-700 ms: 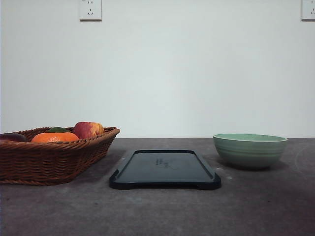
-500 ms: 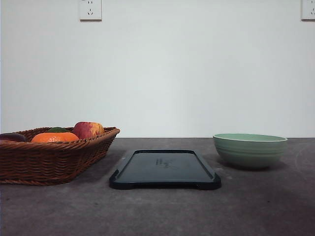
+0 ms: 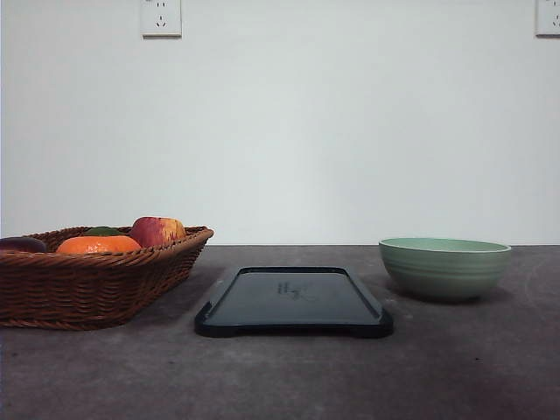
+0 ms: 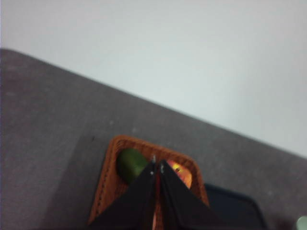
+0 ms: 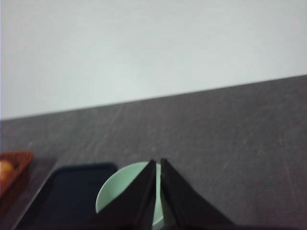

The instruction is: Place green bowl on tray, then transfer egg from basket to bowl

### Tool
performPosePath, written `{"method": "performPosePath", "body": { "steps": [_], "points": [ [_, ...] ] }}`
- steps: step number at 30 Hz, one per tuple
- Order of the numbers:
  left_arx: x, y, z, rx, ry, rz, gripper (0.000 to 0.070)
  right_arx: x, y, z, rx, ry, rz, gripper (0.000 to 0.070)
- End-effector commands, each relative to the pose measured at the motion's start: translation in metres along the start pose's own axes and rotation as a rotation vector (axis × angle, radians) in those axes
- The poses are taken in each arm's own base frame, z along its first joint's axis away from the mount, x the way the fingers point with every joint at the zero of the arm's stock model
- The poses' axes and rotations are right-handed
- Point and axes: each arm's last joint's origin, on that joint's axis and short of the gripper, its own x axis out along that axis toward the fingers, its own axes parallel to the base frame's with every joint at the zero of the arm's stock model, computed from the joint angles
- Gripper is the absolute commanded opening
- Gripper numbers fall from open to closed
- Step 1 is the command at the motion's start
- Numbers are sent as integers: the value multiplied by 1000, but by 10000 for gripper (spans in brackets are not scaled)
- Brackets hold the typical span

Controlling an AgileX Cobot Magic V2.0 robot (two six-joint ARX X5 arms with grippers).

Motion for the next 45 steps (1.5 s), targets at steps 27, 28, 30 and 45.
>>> {"method": "performPosePath", "body": {
  "steps": [27,28,30,45],
  "points": [
    [84,-32,23,138,630,-66,1,85,-1,20,49,531,116,6],
    [85,-33,22,142,640,-72,1,86,-1,19,49,551,116,6],
    [86,-33,21,144,645,-82,1,87,-2,14,49,597,127,9],
    [86,-33,21,142,646,-84,369,84,-3,13,99,750,76,414]
  ]
}}
